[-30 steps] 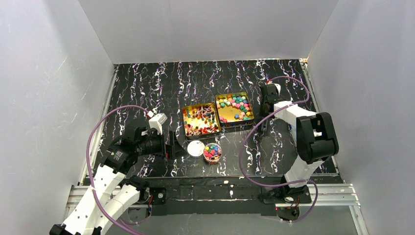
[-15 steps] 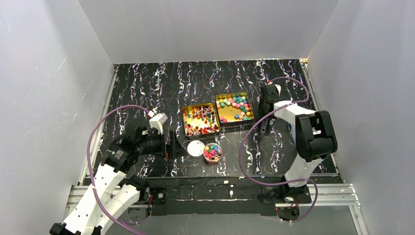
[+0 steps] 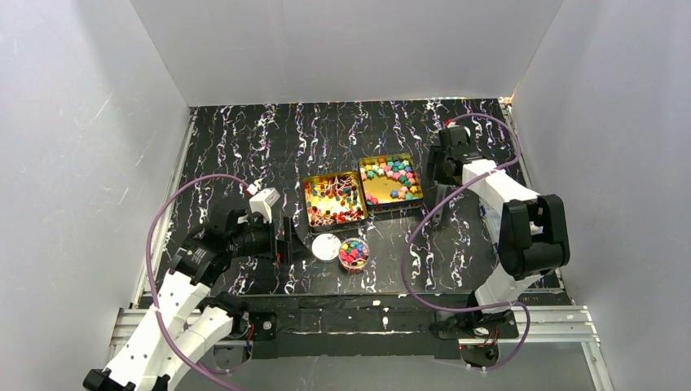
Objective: Pack the candies
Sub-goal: Place the spatula at the center of the board, then pick up the bottle lid at the center of the board.
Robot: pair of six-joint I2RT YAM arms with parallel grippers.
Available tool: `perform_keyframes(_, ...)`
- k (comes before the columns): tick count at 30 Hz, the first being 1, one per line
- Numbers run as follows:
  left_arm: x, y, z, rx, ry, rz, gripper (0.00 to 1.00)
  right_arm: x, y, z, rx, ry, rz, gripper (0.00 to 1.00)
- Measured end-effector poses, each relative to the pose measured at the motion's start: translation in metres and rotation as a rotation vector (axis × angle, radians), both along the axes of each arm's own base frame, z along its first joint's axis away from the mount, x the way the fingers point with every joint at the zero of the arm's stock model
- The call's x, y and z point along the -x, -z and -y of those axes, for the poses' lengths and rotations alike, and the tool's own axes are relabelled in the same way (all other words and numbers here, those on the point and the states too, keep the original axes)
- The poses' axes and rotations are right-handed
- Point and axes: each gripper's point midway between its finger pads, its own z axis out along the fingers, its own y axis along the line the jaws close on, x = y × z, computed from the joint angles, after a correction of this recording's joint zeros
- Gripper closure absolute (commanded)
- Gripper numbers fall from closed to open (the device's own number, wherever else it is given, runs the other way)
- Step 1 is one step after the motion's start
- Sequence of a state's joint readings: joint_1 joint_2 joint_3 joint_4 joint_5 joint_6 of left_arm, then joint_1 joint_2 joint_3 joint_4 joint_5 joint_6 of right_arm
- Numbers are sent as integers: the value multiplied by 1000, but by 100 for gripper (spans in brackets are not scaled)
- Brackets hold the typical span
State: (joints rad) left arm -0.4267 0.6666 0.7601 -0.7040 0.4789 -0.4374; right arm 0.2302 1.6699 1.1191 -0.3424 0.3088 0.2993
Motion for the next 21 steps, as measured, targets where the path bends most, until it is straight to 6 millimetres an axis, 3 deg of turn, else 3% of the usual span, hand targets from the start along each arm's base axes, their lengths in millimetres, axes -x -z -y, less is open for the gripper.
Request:
perform_keyframes(8, -1, 3, 1, -7, 0, -16, 1, 6, -54, -20, -104, -103, 87, 12)
perform_keyframes(15, -2, 6, 1, -15, -1, -33, 1, 26, -83, -48, -196, -219, 111, 9)
perform_keyframes(21, -3, 5, 0, -17, -8, -23, 1, 59, -103, -105, -226, -389, 127, 2)
